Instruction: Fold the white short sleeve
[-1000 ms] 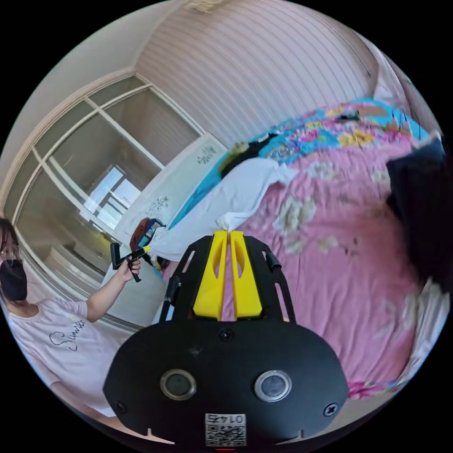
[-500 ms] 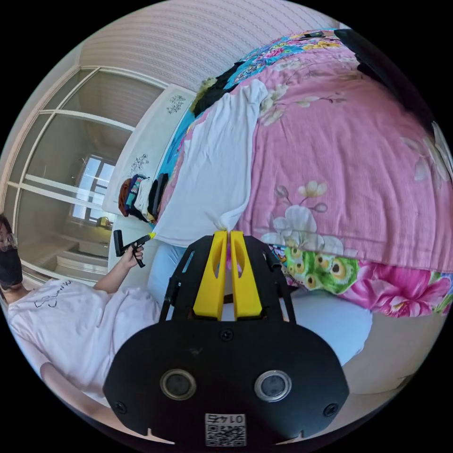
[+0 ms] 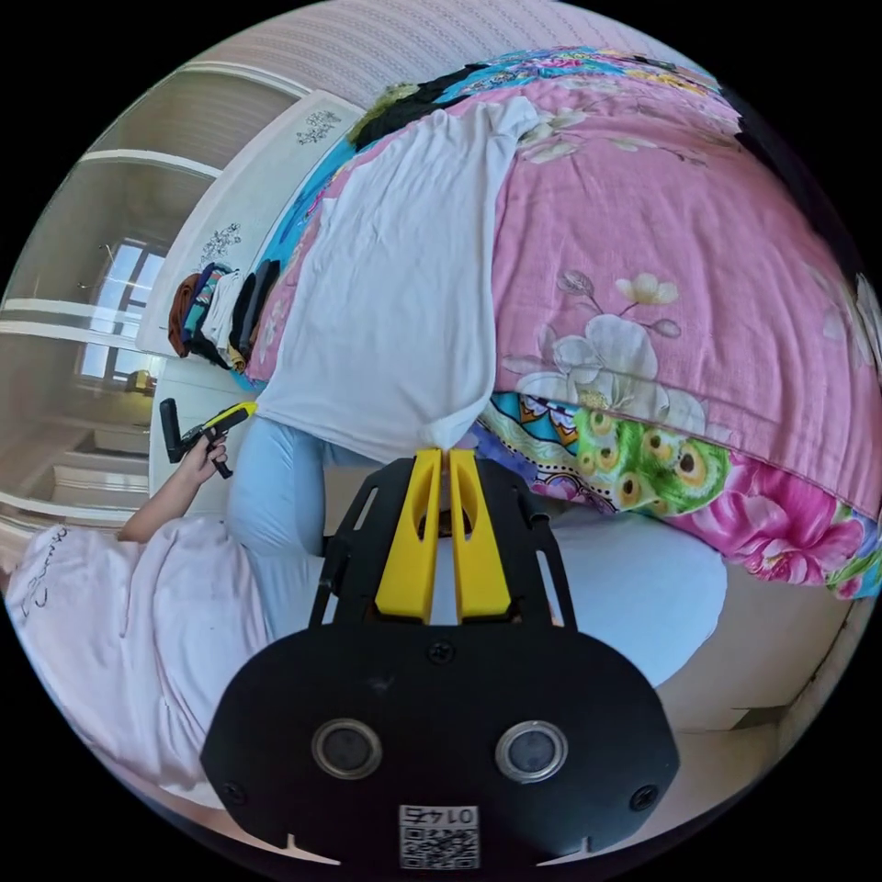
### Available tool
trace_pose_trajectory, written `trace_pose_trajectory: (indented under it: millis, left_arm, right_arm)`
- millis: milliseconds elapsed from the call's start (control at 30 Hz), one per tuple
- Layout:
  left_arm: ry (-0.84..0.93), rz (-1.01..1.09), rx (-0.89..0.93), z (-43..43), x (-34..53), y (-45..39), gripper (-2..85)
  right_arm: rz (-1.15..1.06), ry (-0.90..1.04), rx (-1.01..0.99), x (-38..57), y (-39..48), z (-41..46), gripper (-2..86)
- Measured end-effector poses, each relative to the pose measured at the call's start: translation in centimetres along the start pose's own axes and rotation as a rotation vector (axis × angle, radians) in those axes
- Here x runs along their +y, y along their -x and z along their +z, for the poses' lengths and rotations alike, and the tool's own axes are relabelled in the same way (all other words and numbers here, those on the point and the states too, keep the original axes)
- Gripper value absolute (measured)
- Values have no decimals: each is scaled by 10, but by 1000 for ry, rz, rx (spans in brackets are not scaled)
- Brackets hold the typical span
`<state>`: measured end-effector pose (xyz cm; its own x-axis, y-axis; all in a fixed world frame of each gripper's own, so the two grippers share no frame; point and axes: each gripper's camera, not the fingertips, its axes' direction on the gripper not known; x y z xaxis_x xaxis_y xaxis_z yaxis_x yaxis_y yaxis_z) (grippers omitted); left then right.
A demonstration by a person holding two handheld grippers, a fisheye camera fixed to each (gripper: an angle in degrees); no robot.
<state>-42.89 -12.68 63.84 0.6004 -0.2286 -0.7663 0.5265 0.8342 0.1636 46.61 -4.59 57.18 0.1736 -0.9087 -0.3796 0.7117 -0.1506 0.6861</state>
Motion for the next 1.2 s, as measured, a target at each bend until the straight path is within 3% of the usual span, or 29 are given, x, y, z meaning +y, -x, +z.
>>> trace_pose_trajectory:
  millis: [333,600,800,933,1100,1200]
  left_arm:
    - [42,-71,41,29,17,4,34]
    - [-157,86,29,3,-24,-32,44]
    - [-292,378,108,39,-187,-98,9]
    - [-274,597,233,123,-335,-174,-5]
    - [-243,606,220,228,-463,-268,42]
    - [-117,606,191,293,-520,-318,47]
  right_arm:
    - [-15,152,162,12,-10,35,60]
    - [8,-67,68,24,-49,-4,55]
    - [-20,-227,71,-57,-79,-11,53]
    - [-52,-302,48,-132,-92,0,53]
    - [-22,-318,46,-183,-113,20,53]
    - [34,-309,-5,-188,-125,26,51]
